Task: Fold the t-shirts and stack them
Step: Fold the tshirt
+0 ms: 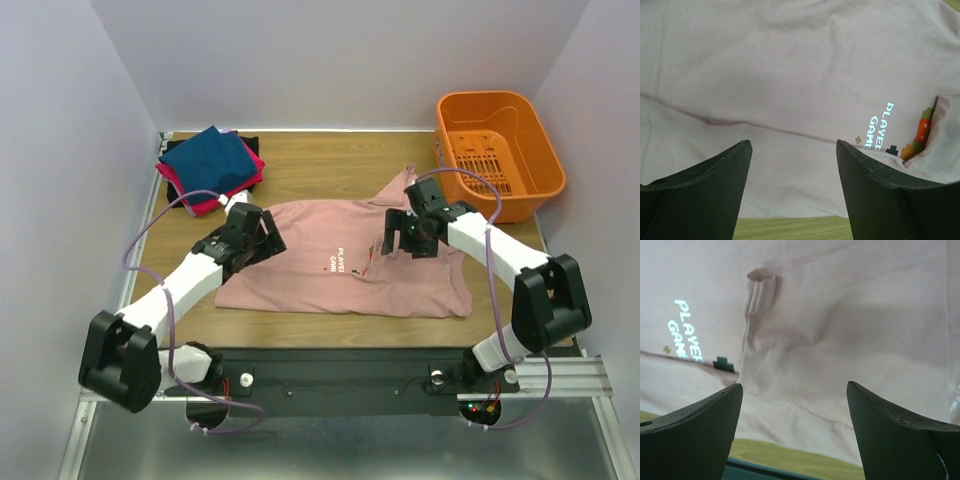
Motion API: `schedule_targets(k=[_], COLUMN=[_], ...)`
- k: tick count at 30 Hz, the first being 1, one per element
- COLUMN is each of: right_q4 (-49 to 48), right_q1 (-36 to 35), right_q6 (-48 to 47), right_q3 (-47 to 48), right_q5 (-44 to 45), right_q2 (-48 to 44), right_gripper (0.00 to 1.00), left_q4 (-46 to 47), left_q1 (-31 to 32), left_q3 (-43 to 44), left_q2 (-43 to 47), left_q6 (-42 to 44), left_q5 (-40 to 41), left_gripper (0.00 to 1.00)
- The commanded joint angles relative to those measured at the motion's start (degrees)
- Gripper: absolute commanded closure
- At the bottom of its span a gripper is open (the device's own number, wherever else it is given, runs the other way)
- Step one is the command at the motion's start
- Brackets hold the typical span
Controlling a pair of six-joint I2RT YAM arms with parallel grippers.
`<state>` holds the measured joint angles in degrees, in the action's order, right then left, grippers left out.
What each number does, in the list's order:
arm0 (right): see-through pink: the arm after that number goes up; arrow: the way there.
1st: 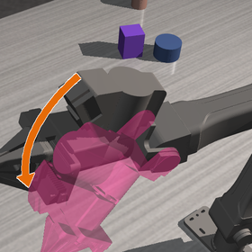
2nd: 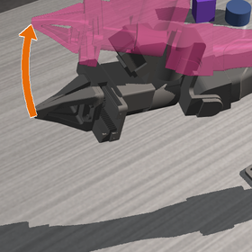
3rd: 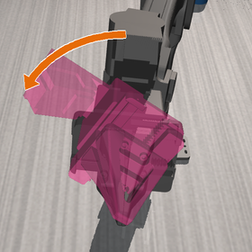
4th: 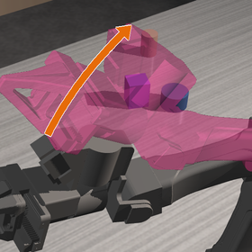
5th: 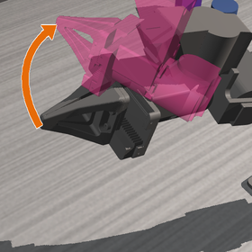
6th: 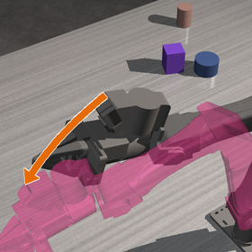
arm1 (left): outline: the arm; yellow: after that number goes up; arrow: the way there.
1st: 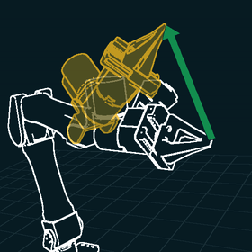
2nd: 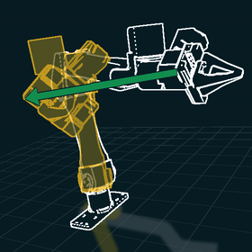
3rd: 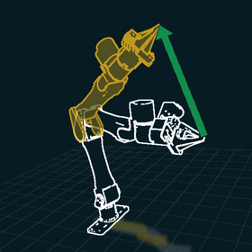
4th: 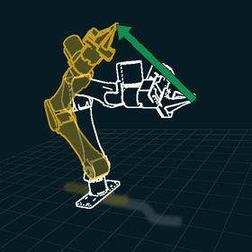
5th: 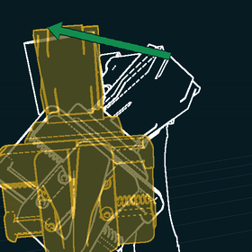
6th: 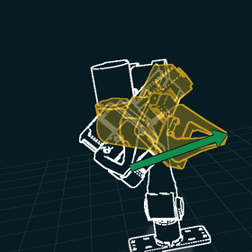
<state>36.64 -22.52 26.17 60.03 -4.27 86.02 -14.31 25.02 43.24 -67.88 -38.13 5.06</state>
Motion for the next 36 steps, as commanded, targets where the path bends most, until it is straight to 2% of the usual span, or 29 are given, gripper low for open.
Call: schedule_targets(k=[1,6,13,21,28,36], right_q4=[-2.6,-6.5,-8.6,-8.6,-8.2,-6.5], right_q1=[-0.2,-0.2,-0.3,-1.9,-4.8,-6.4], right_q6=[-2.4,-2.4,-3.3,-0.5,3.5,5.4], right_q3=[2.3,0.3,-4.8,-12.4,-17.0,-20.2], right_q5=[2.5,1.9,1.5,-1.8,-4.6,-4.3], right_q2=[4.4,8.5,9.3,3.9,-0.1,-4.5], right_gripper=[0.09,0.09,0.09,0.10,0.10,0.10], left_q4=[2.0,5.5,10.2,8.4,6.3,-0.1], left_q1=[2.0,4.7,6.5,9.3,12.1,16.2], left_q3=[3.8,1.5,-8.8,-16.3,-17.8,-14.4], left_q2=[-6.0,-10.4,-11.9,-5.1,-0.9,1.3], left_q6=[2.5,1.2,-3.3,-9.7,-14.9,-17.7], left_q5=[2.1,1.0,-0.6,0.0,0.5,3.5], left_gripper=[0.20,0.20,0.20,0.20,0.20,0.20])
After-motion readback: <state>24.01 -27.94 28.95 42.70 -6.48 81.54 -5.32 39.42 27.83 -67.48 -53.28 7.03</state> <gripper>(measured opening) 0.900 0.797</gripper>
